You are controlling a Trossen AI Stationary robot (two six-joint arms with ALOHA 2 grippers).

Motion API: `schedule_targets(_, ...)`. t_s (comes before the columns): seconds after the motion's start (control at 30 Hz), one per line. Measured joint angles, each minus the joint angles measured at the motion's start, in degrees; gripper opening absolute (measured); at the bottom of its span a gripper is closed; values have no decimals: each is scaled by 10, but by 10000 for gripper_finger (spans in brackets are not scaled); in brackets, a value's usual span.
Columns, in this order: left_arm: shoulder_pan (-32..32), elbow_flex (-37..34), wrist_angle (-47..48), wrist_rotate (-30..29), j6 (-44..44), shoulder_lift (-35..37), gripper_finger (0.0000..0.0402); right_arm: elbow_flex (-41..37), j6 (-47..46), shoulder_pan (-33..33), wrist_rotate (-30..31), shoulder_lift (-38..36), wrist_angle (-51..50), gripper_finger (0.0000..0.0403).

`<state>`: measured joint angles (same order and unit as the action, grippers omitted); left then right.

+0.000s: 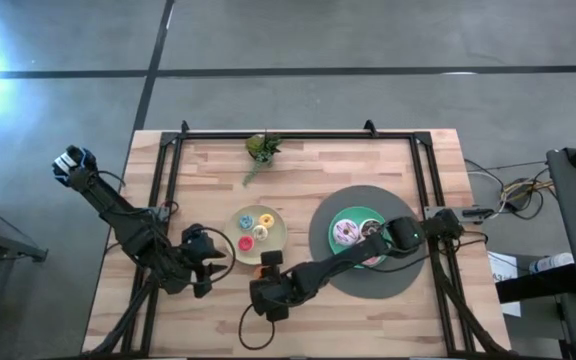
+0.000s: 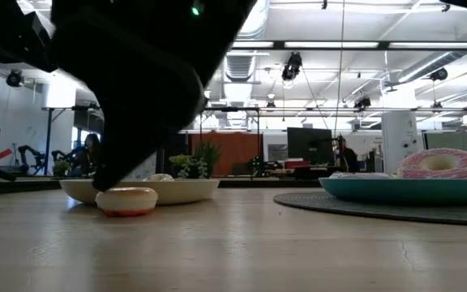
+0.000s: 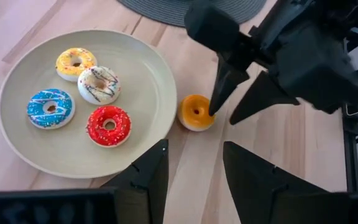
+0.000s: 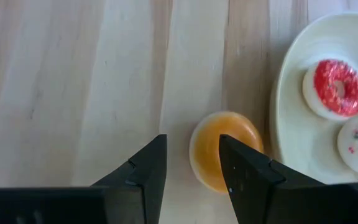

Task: Pick & Place donuts
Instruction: Put the small orange donut on the white plate

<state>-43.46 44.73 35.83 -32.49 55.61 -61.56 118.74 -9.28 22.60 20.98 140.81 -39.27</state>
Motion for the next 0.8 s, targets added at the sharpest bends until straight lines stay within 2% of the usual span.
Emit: schedule_targets(0.8, 0, 0, 0, -9, 1, 0, 126, -29, -15, -15, -1, 0, 9, 137)
